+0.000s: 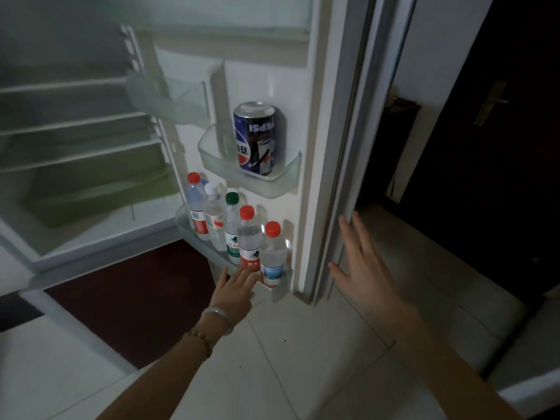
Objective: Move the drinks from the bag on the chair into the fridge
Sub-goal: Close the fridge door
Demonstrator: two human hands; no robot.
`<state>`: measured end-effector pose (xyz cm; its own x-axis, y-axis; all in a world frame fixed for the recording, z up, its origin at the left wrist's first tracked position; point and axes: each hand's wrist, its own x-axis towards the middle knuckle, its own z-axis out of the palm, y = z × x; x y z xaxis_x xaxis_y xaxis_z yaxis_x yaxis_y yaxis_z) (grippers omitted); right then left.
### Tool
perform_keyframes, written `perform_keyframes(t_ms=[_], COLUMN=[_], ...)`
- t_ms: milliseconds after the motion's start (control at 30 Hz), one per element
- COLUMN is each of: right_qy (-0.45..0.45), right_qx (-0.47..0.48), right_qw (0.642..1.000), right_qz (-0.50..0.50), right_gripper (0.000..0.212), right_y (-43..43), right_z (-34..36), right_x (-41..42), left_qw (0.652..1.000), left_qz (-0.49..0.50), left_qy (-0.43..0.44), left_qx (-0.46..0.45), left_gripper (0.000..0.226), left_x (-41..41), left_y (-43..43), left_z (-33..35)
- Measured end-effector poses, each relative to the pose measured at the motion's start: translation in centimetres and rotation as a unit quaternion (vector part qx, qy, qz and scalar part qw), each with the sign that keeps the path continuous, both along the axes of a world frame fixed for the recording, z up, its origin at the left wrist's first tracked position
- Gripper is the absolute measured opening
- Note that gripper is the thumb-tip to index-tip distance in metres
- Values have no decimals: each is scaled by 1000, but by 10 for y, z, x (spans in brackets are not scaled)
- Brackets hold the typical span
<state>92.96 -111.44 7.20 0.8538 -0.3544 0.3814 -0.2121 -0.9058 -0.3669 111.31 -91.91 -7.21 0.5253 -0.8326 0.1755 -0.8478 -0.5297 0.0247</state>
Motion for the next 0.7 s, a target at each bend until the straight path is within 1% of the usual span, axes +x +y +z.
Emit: perform_keyframes(t_ms=[33, 100, 167, 233, 267, 433, 500, 600, 700], right_qy=[-6, -19, -36, -28, -18, -12, -10, -28, -12], right_qx=[6, 24, 58, 100, 111, 117, 105, 76, 51], right_qw=[1000, 1000, 998, 994, 993, 988, 987, 982, 971], right_qz=[0, -7, -5, 15, 34, 104, 121, 170, 234], right_gripper=[87, 92, 98, 99, 99, 96, 94, 89, 81], right_y=[6, 18, 32, 51, 62, 129, 157, 190, 218], right_z=[3, 6, 13, 19, 21, 18, 16, 18, 21], right_x=[-2, -7, -10, -14, -15, -11, -9, -5, 7], left_qw=[1000, 999, 994, 988, 985, 969, 964, 966, 966], left_qz=[3, -1, -6, -10, -13, -10, -2, 11, 36], left_qy=[4, 18, 22, 3, -4, -24, -33, -50, -53], left_qx=[-7, -50, -105, -154, -172, -247, -262, -254, -249], left_gripper=[80, 84, 75, 58, 53, 52, 53, 54, 57], left_x=[-4, -11, -23, -38, -46, -90, -101, -105, -101], left_y=[12, 36, 63, 87, 100, 166, 187, 209, 227], left_z=[8, 23, 47, 72, 85, 141, 152, 159, 158])
